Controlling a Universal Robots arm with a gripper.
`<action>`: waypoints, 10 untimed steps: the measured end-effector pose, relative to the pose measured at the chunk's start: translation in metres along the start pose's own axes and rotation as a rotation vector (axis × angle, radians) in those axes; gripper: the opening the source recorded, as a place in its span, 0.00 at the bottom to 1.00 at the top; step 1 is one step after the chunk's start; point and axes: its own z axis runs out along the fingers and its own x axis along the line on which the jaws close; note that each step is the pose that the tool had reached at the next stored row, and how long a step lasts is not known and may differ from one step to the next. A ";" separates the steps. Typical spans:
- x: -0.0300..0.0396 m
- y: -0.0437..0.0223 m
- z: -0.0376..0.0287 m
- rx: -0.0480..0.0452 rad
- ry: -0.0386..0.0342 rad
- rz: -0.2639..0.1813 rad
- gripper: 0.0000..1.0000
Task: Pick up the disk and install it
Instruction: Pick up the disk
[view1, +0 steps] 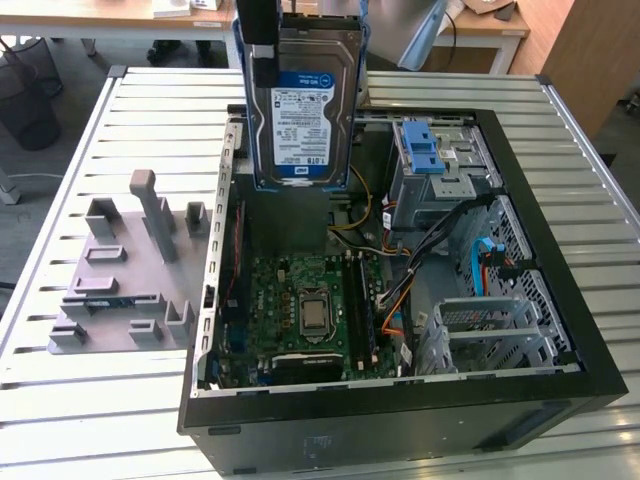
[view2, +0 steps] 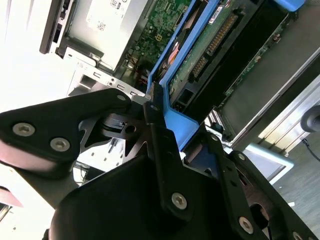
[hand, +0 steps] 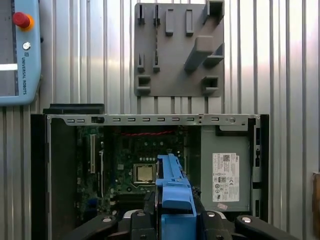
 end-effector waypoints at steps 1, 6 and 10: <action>0.0008 -0.0015 -0.0001 -0.0001 0.0001 0.000 0.36; 0.0047 -0.0090 -0.0001 -0.0002 0.0000 0.000 0.36; 0.0079 -0.0149 -0.0002 -0.0003 0.0000 0.001 0.36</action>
